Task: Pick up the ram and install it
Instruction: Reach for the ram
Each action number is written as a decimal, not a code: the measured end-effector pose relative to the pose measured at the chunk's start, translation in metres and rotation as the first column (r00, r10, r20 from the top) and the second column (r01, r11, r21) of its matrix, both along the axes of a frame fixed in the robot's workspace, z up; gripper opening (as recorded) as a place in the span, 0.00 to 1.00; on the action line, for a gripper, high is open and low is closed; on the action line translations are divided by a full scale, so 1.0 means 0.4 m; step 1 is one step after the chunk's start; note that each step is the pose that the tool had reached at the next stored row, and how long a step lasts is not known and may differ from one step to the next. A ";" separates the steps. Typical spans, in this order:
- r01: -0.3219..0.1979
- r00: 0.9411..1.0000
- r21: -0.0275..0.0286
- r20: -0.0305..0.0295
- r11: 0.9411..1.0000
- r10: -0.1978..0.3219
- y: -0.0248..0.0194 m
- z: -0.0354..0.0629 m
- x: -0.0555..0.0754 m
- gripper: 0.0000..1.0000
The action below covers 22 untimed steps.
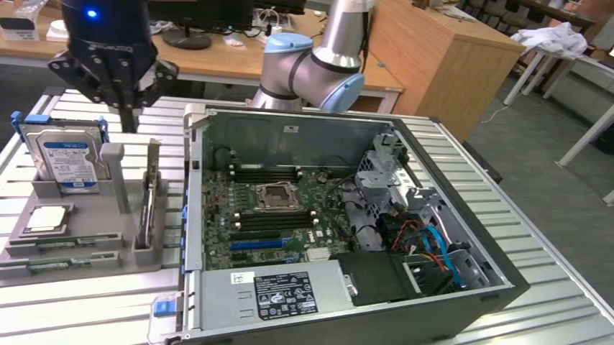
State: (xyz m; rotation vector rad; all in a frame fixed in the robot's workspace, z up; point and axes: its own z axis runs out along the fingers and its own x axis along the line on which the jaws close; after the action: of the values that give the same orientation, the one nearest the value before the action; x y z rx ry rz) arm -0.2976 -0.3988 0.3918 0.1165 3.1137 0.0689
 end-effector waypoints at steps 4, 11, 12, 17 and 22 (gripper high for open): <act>0.000 1.000 0.000 0.000 1.000 0.000 0.000 -0.001 -0.033 0.11; 0.000 1.000 0.000 0.000 1.000 0.000 0.000 -0.002 -0.084 0.11; 0.000 1.000 0.000 0.000 1.000 0.000 0.000 -0.003 -0.091 0.11; 0.000 1.000 0.000 0.000 1.000 0.000 0.000 -0.004 -0.124 0.11; 0.000 1.000 0.000 0.000 1.000 0.000 0.000 -0.005 -0.162 0.11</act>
State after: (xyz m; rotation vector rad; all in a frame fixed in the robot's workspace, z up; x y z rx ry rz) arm -0.3623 -0.3988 0.3900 0.1168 3.1137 0.0689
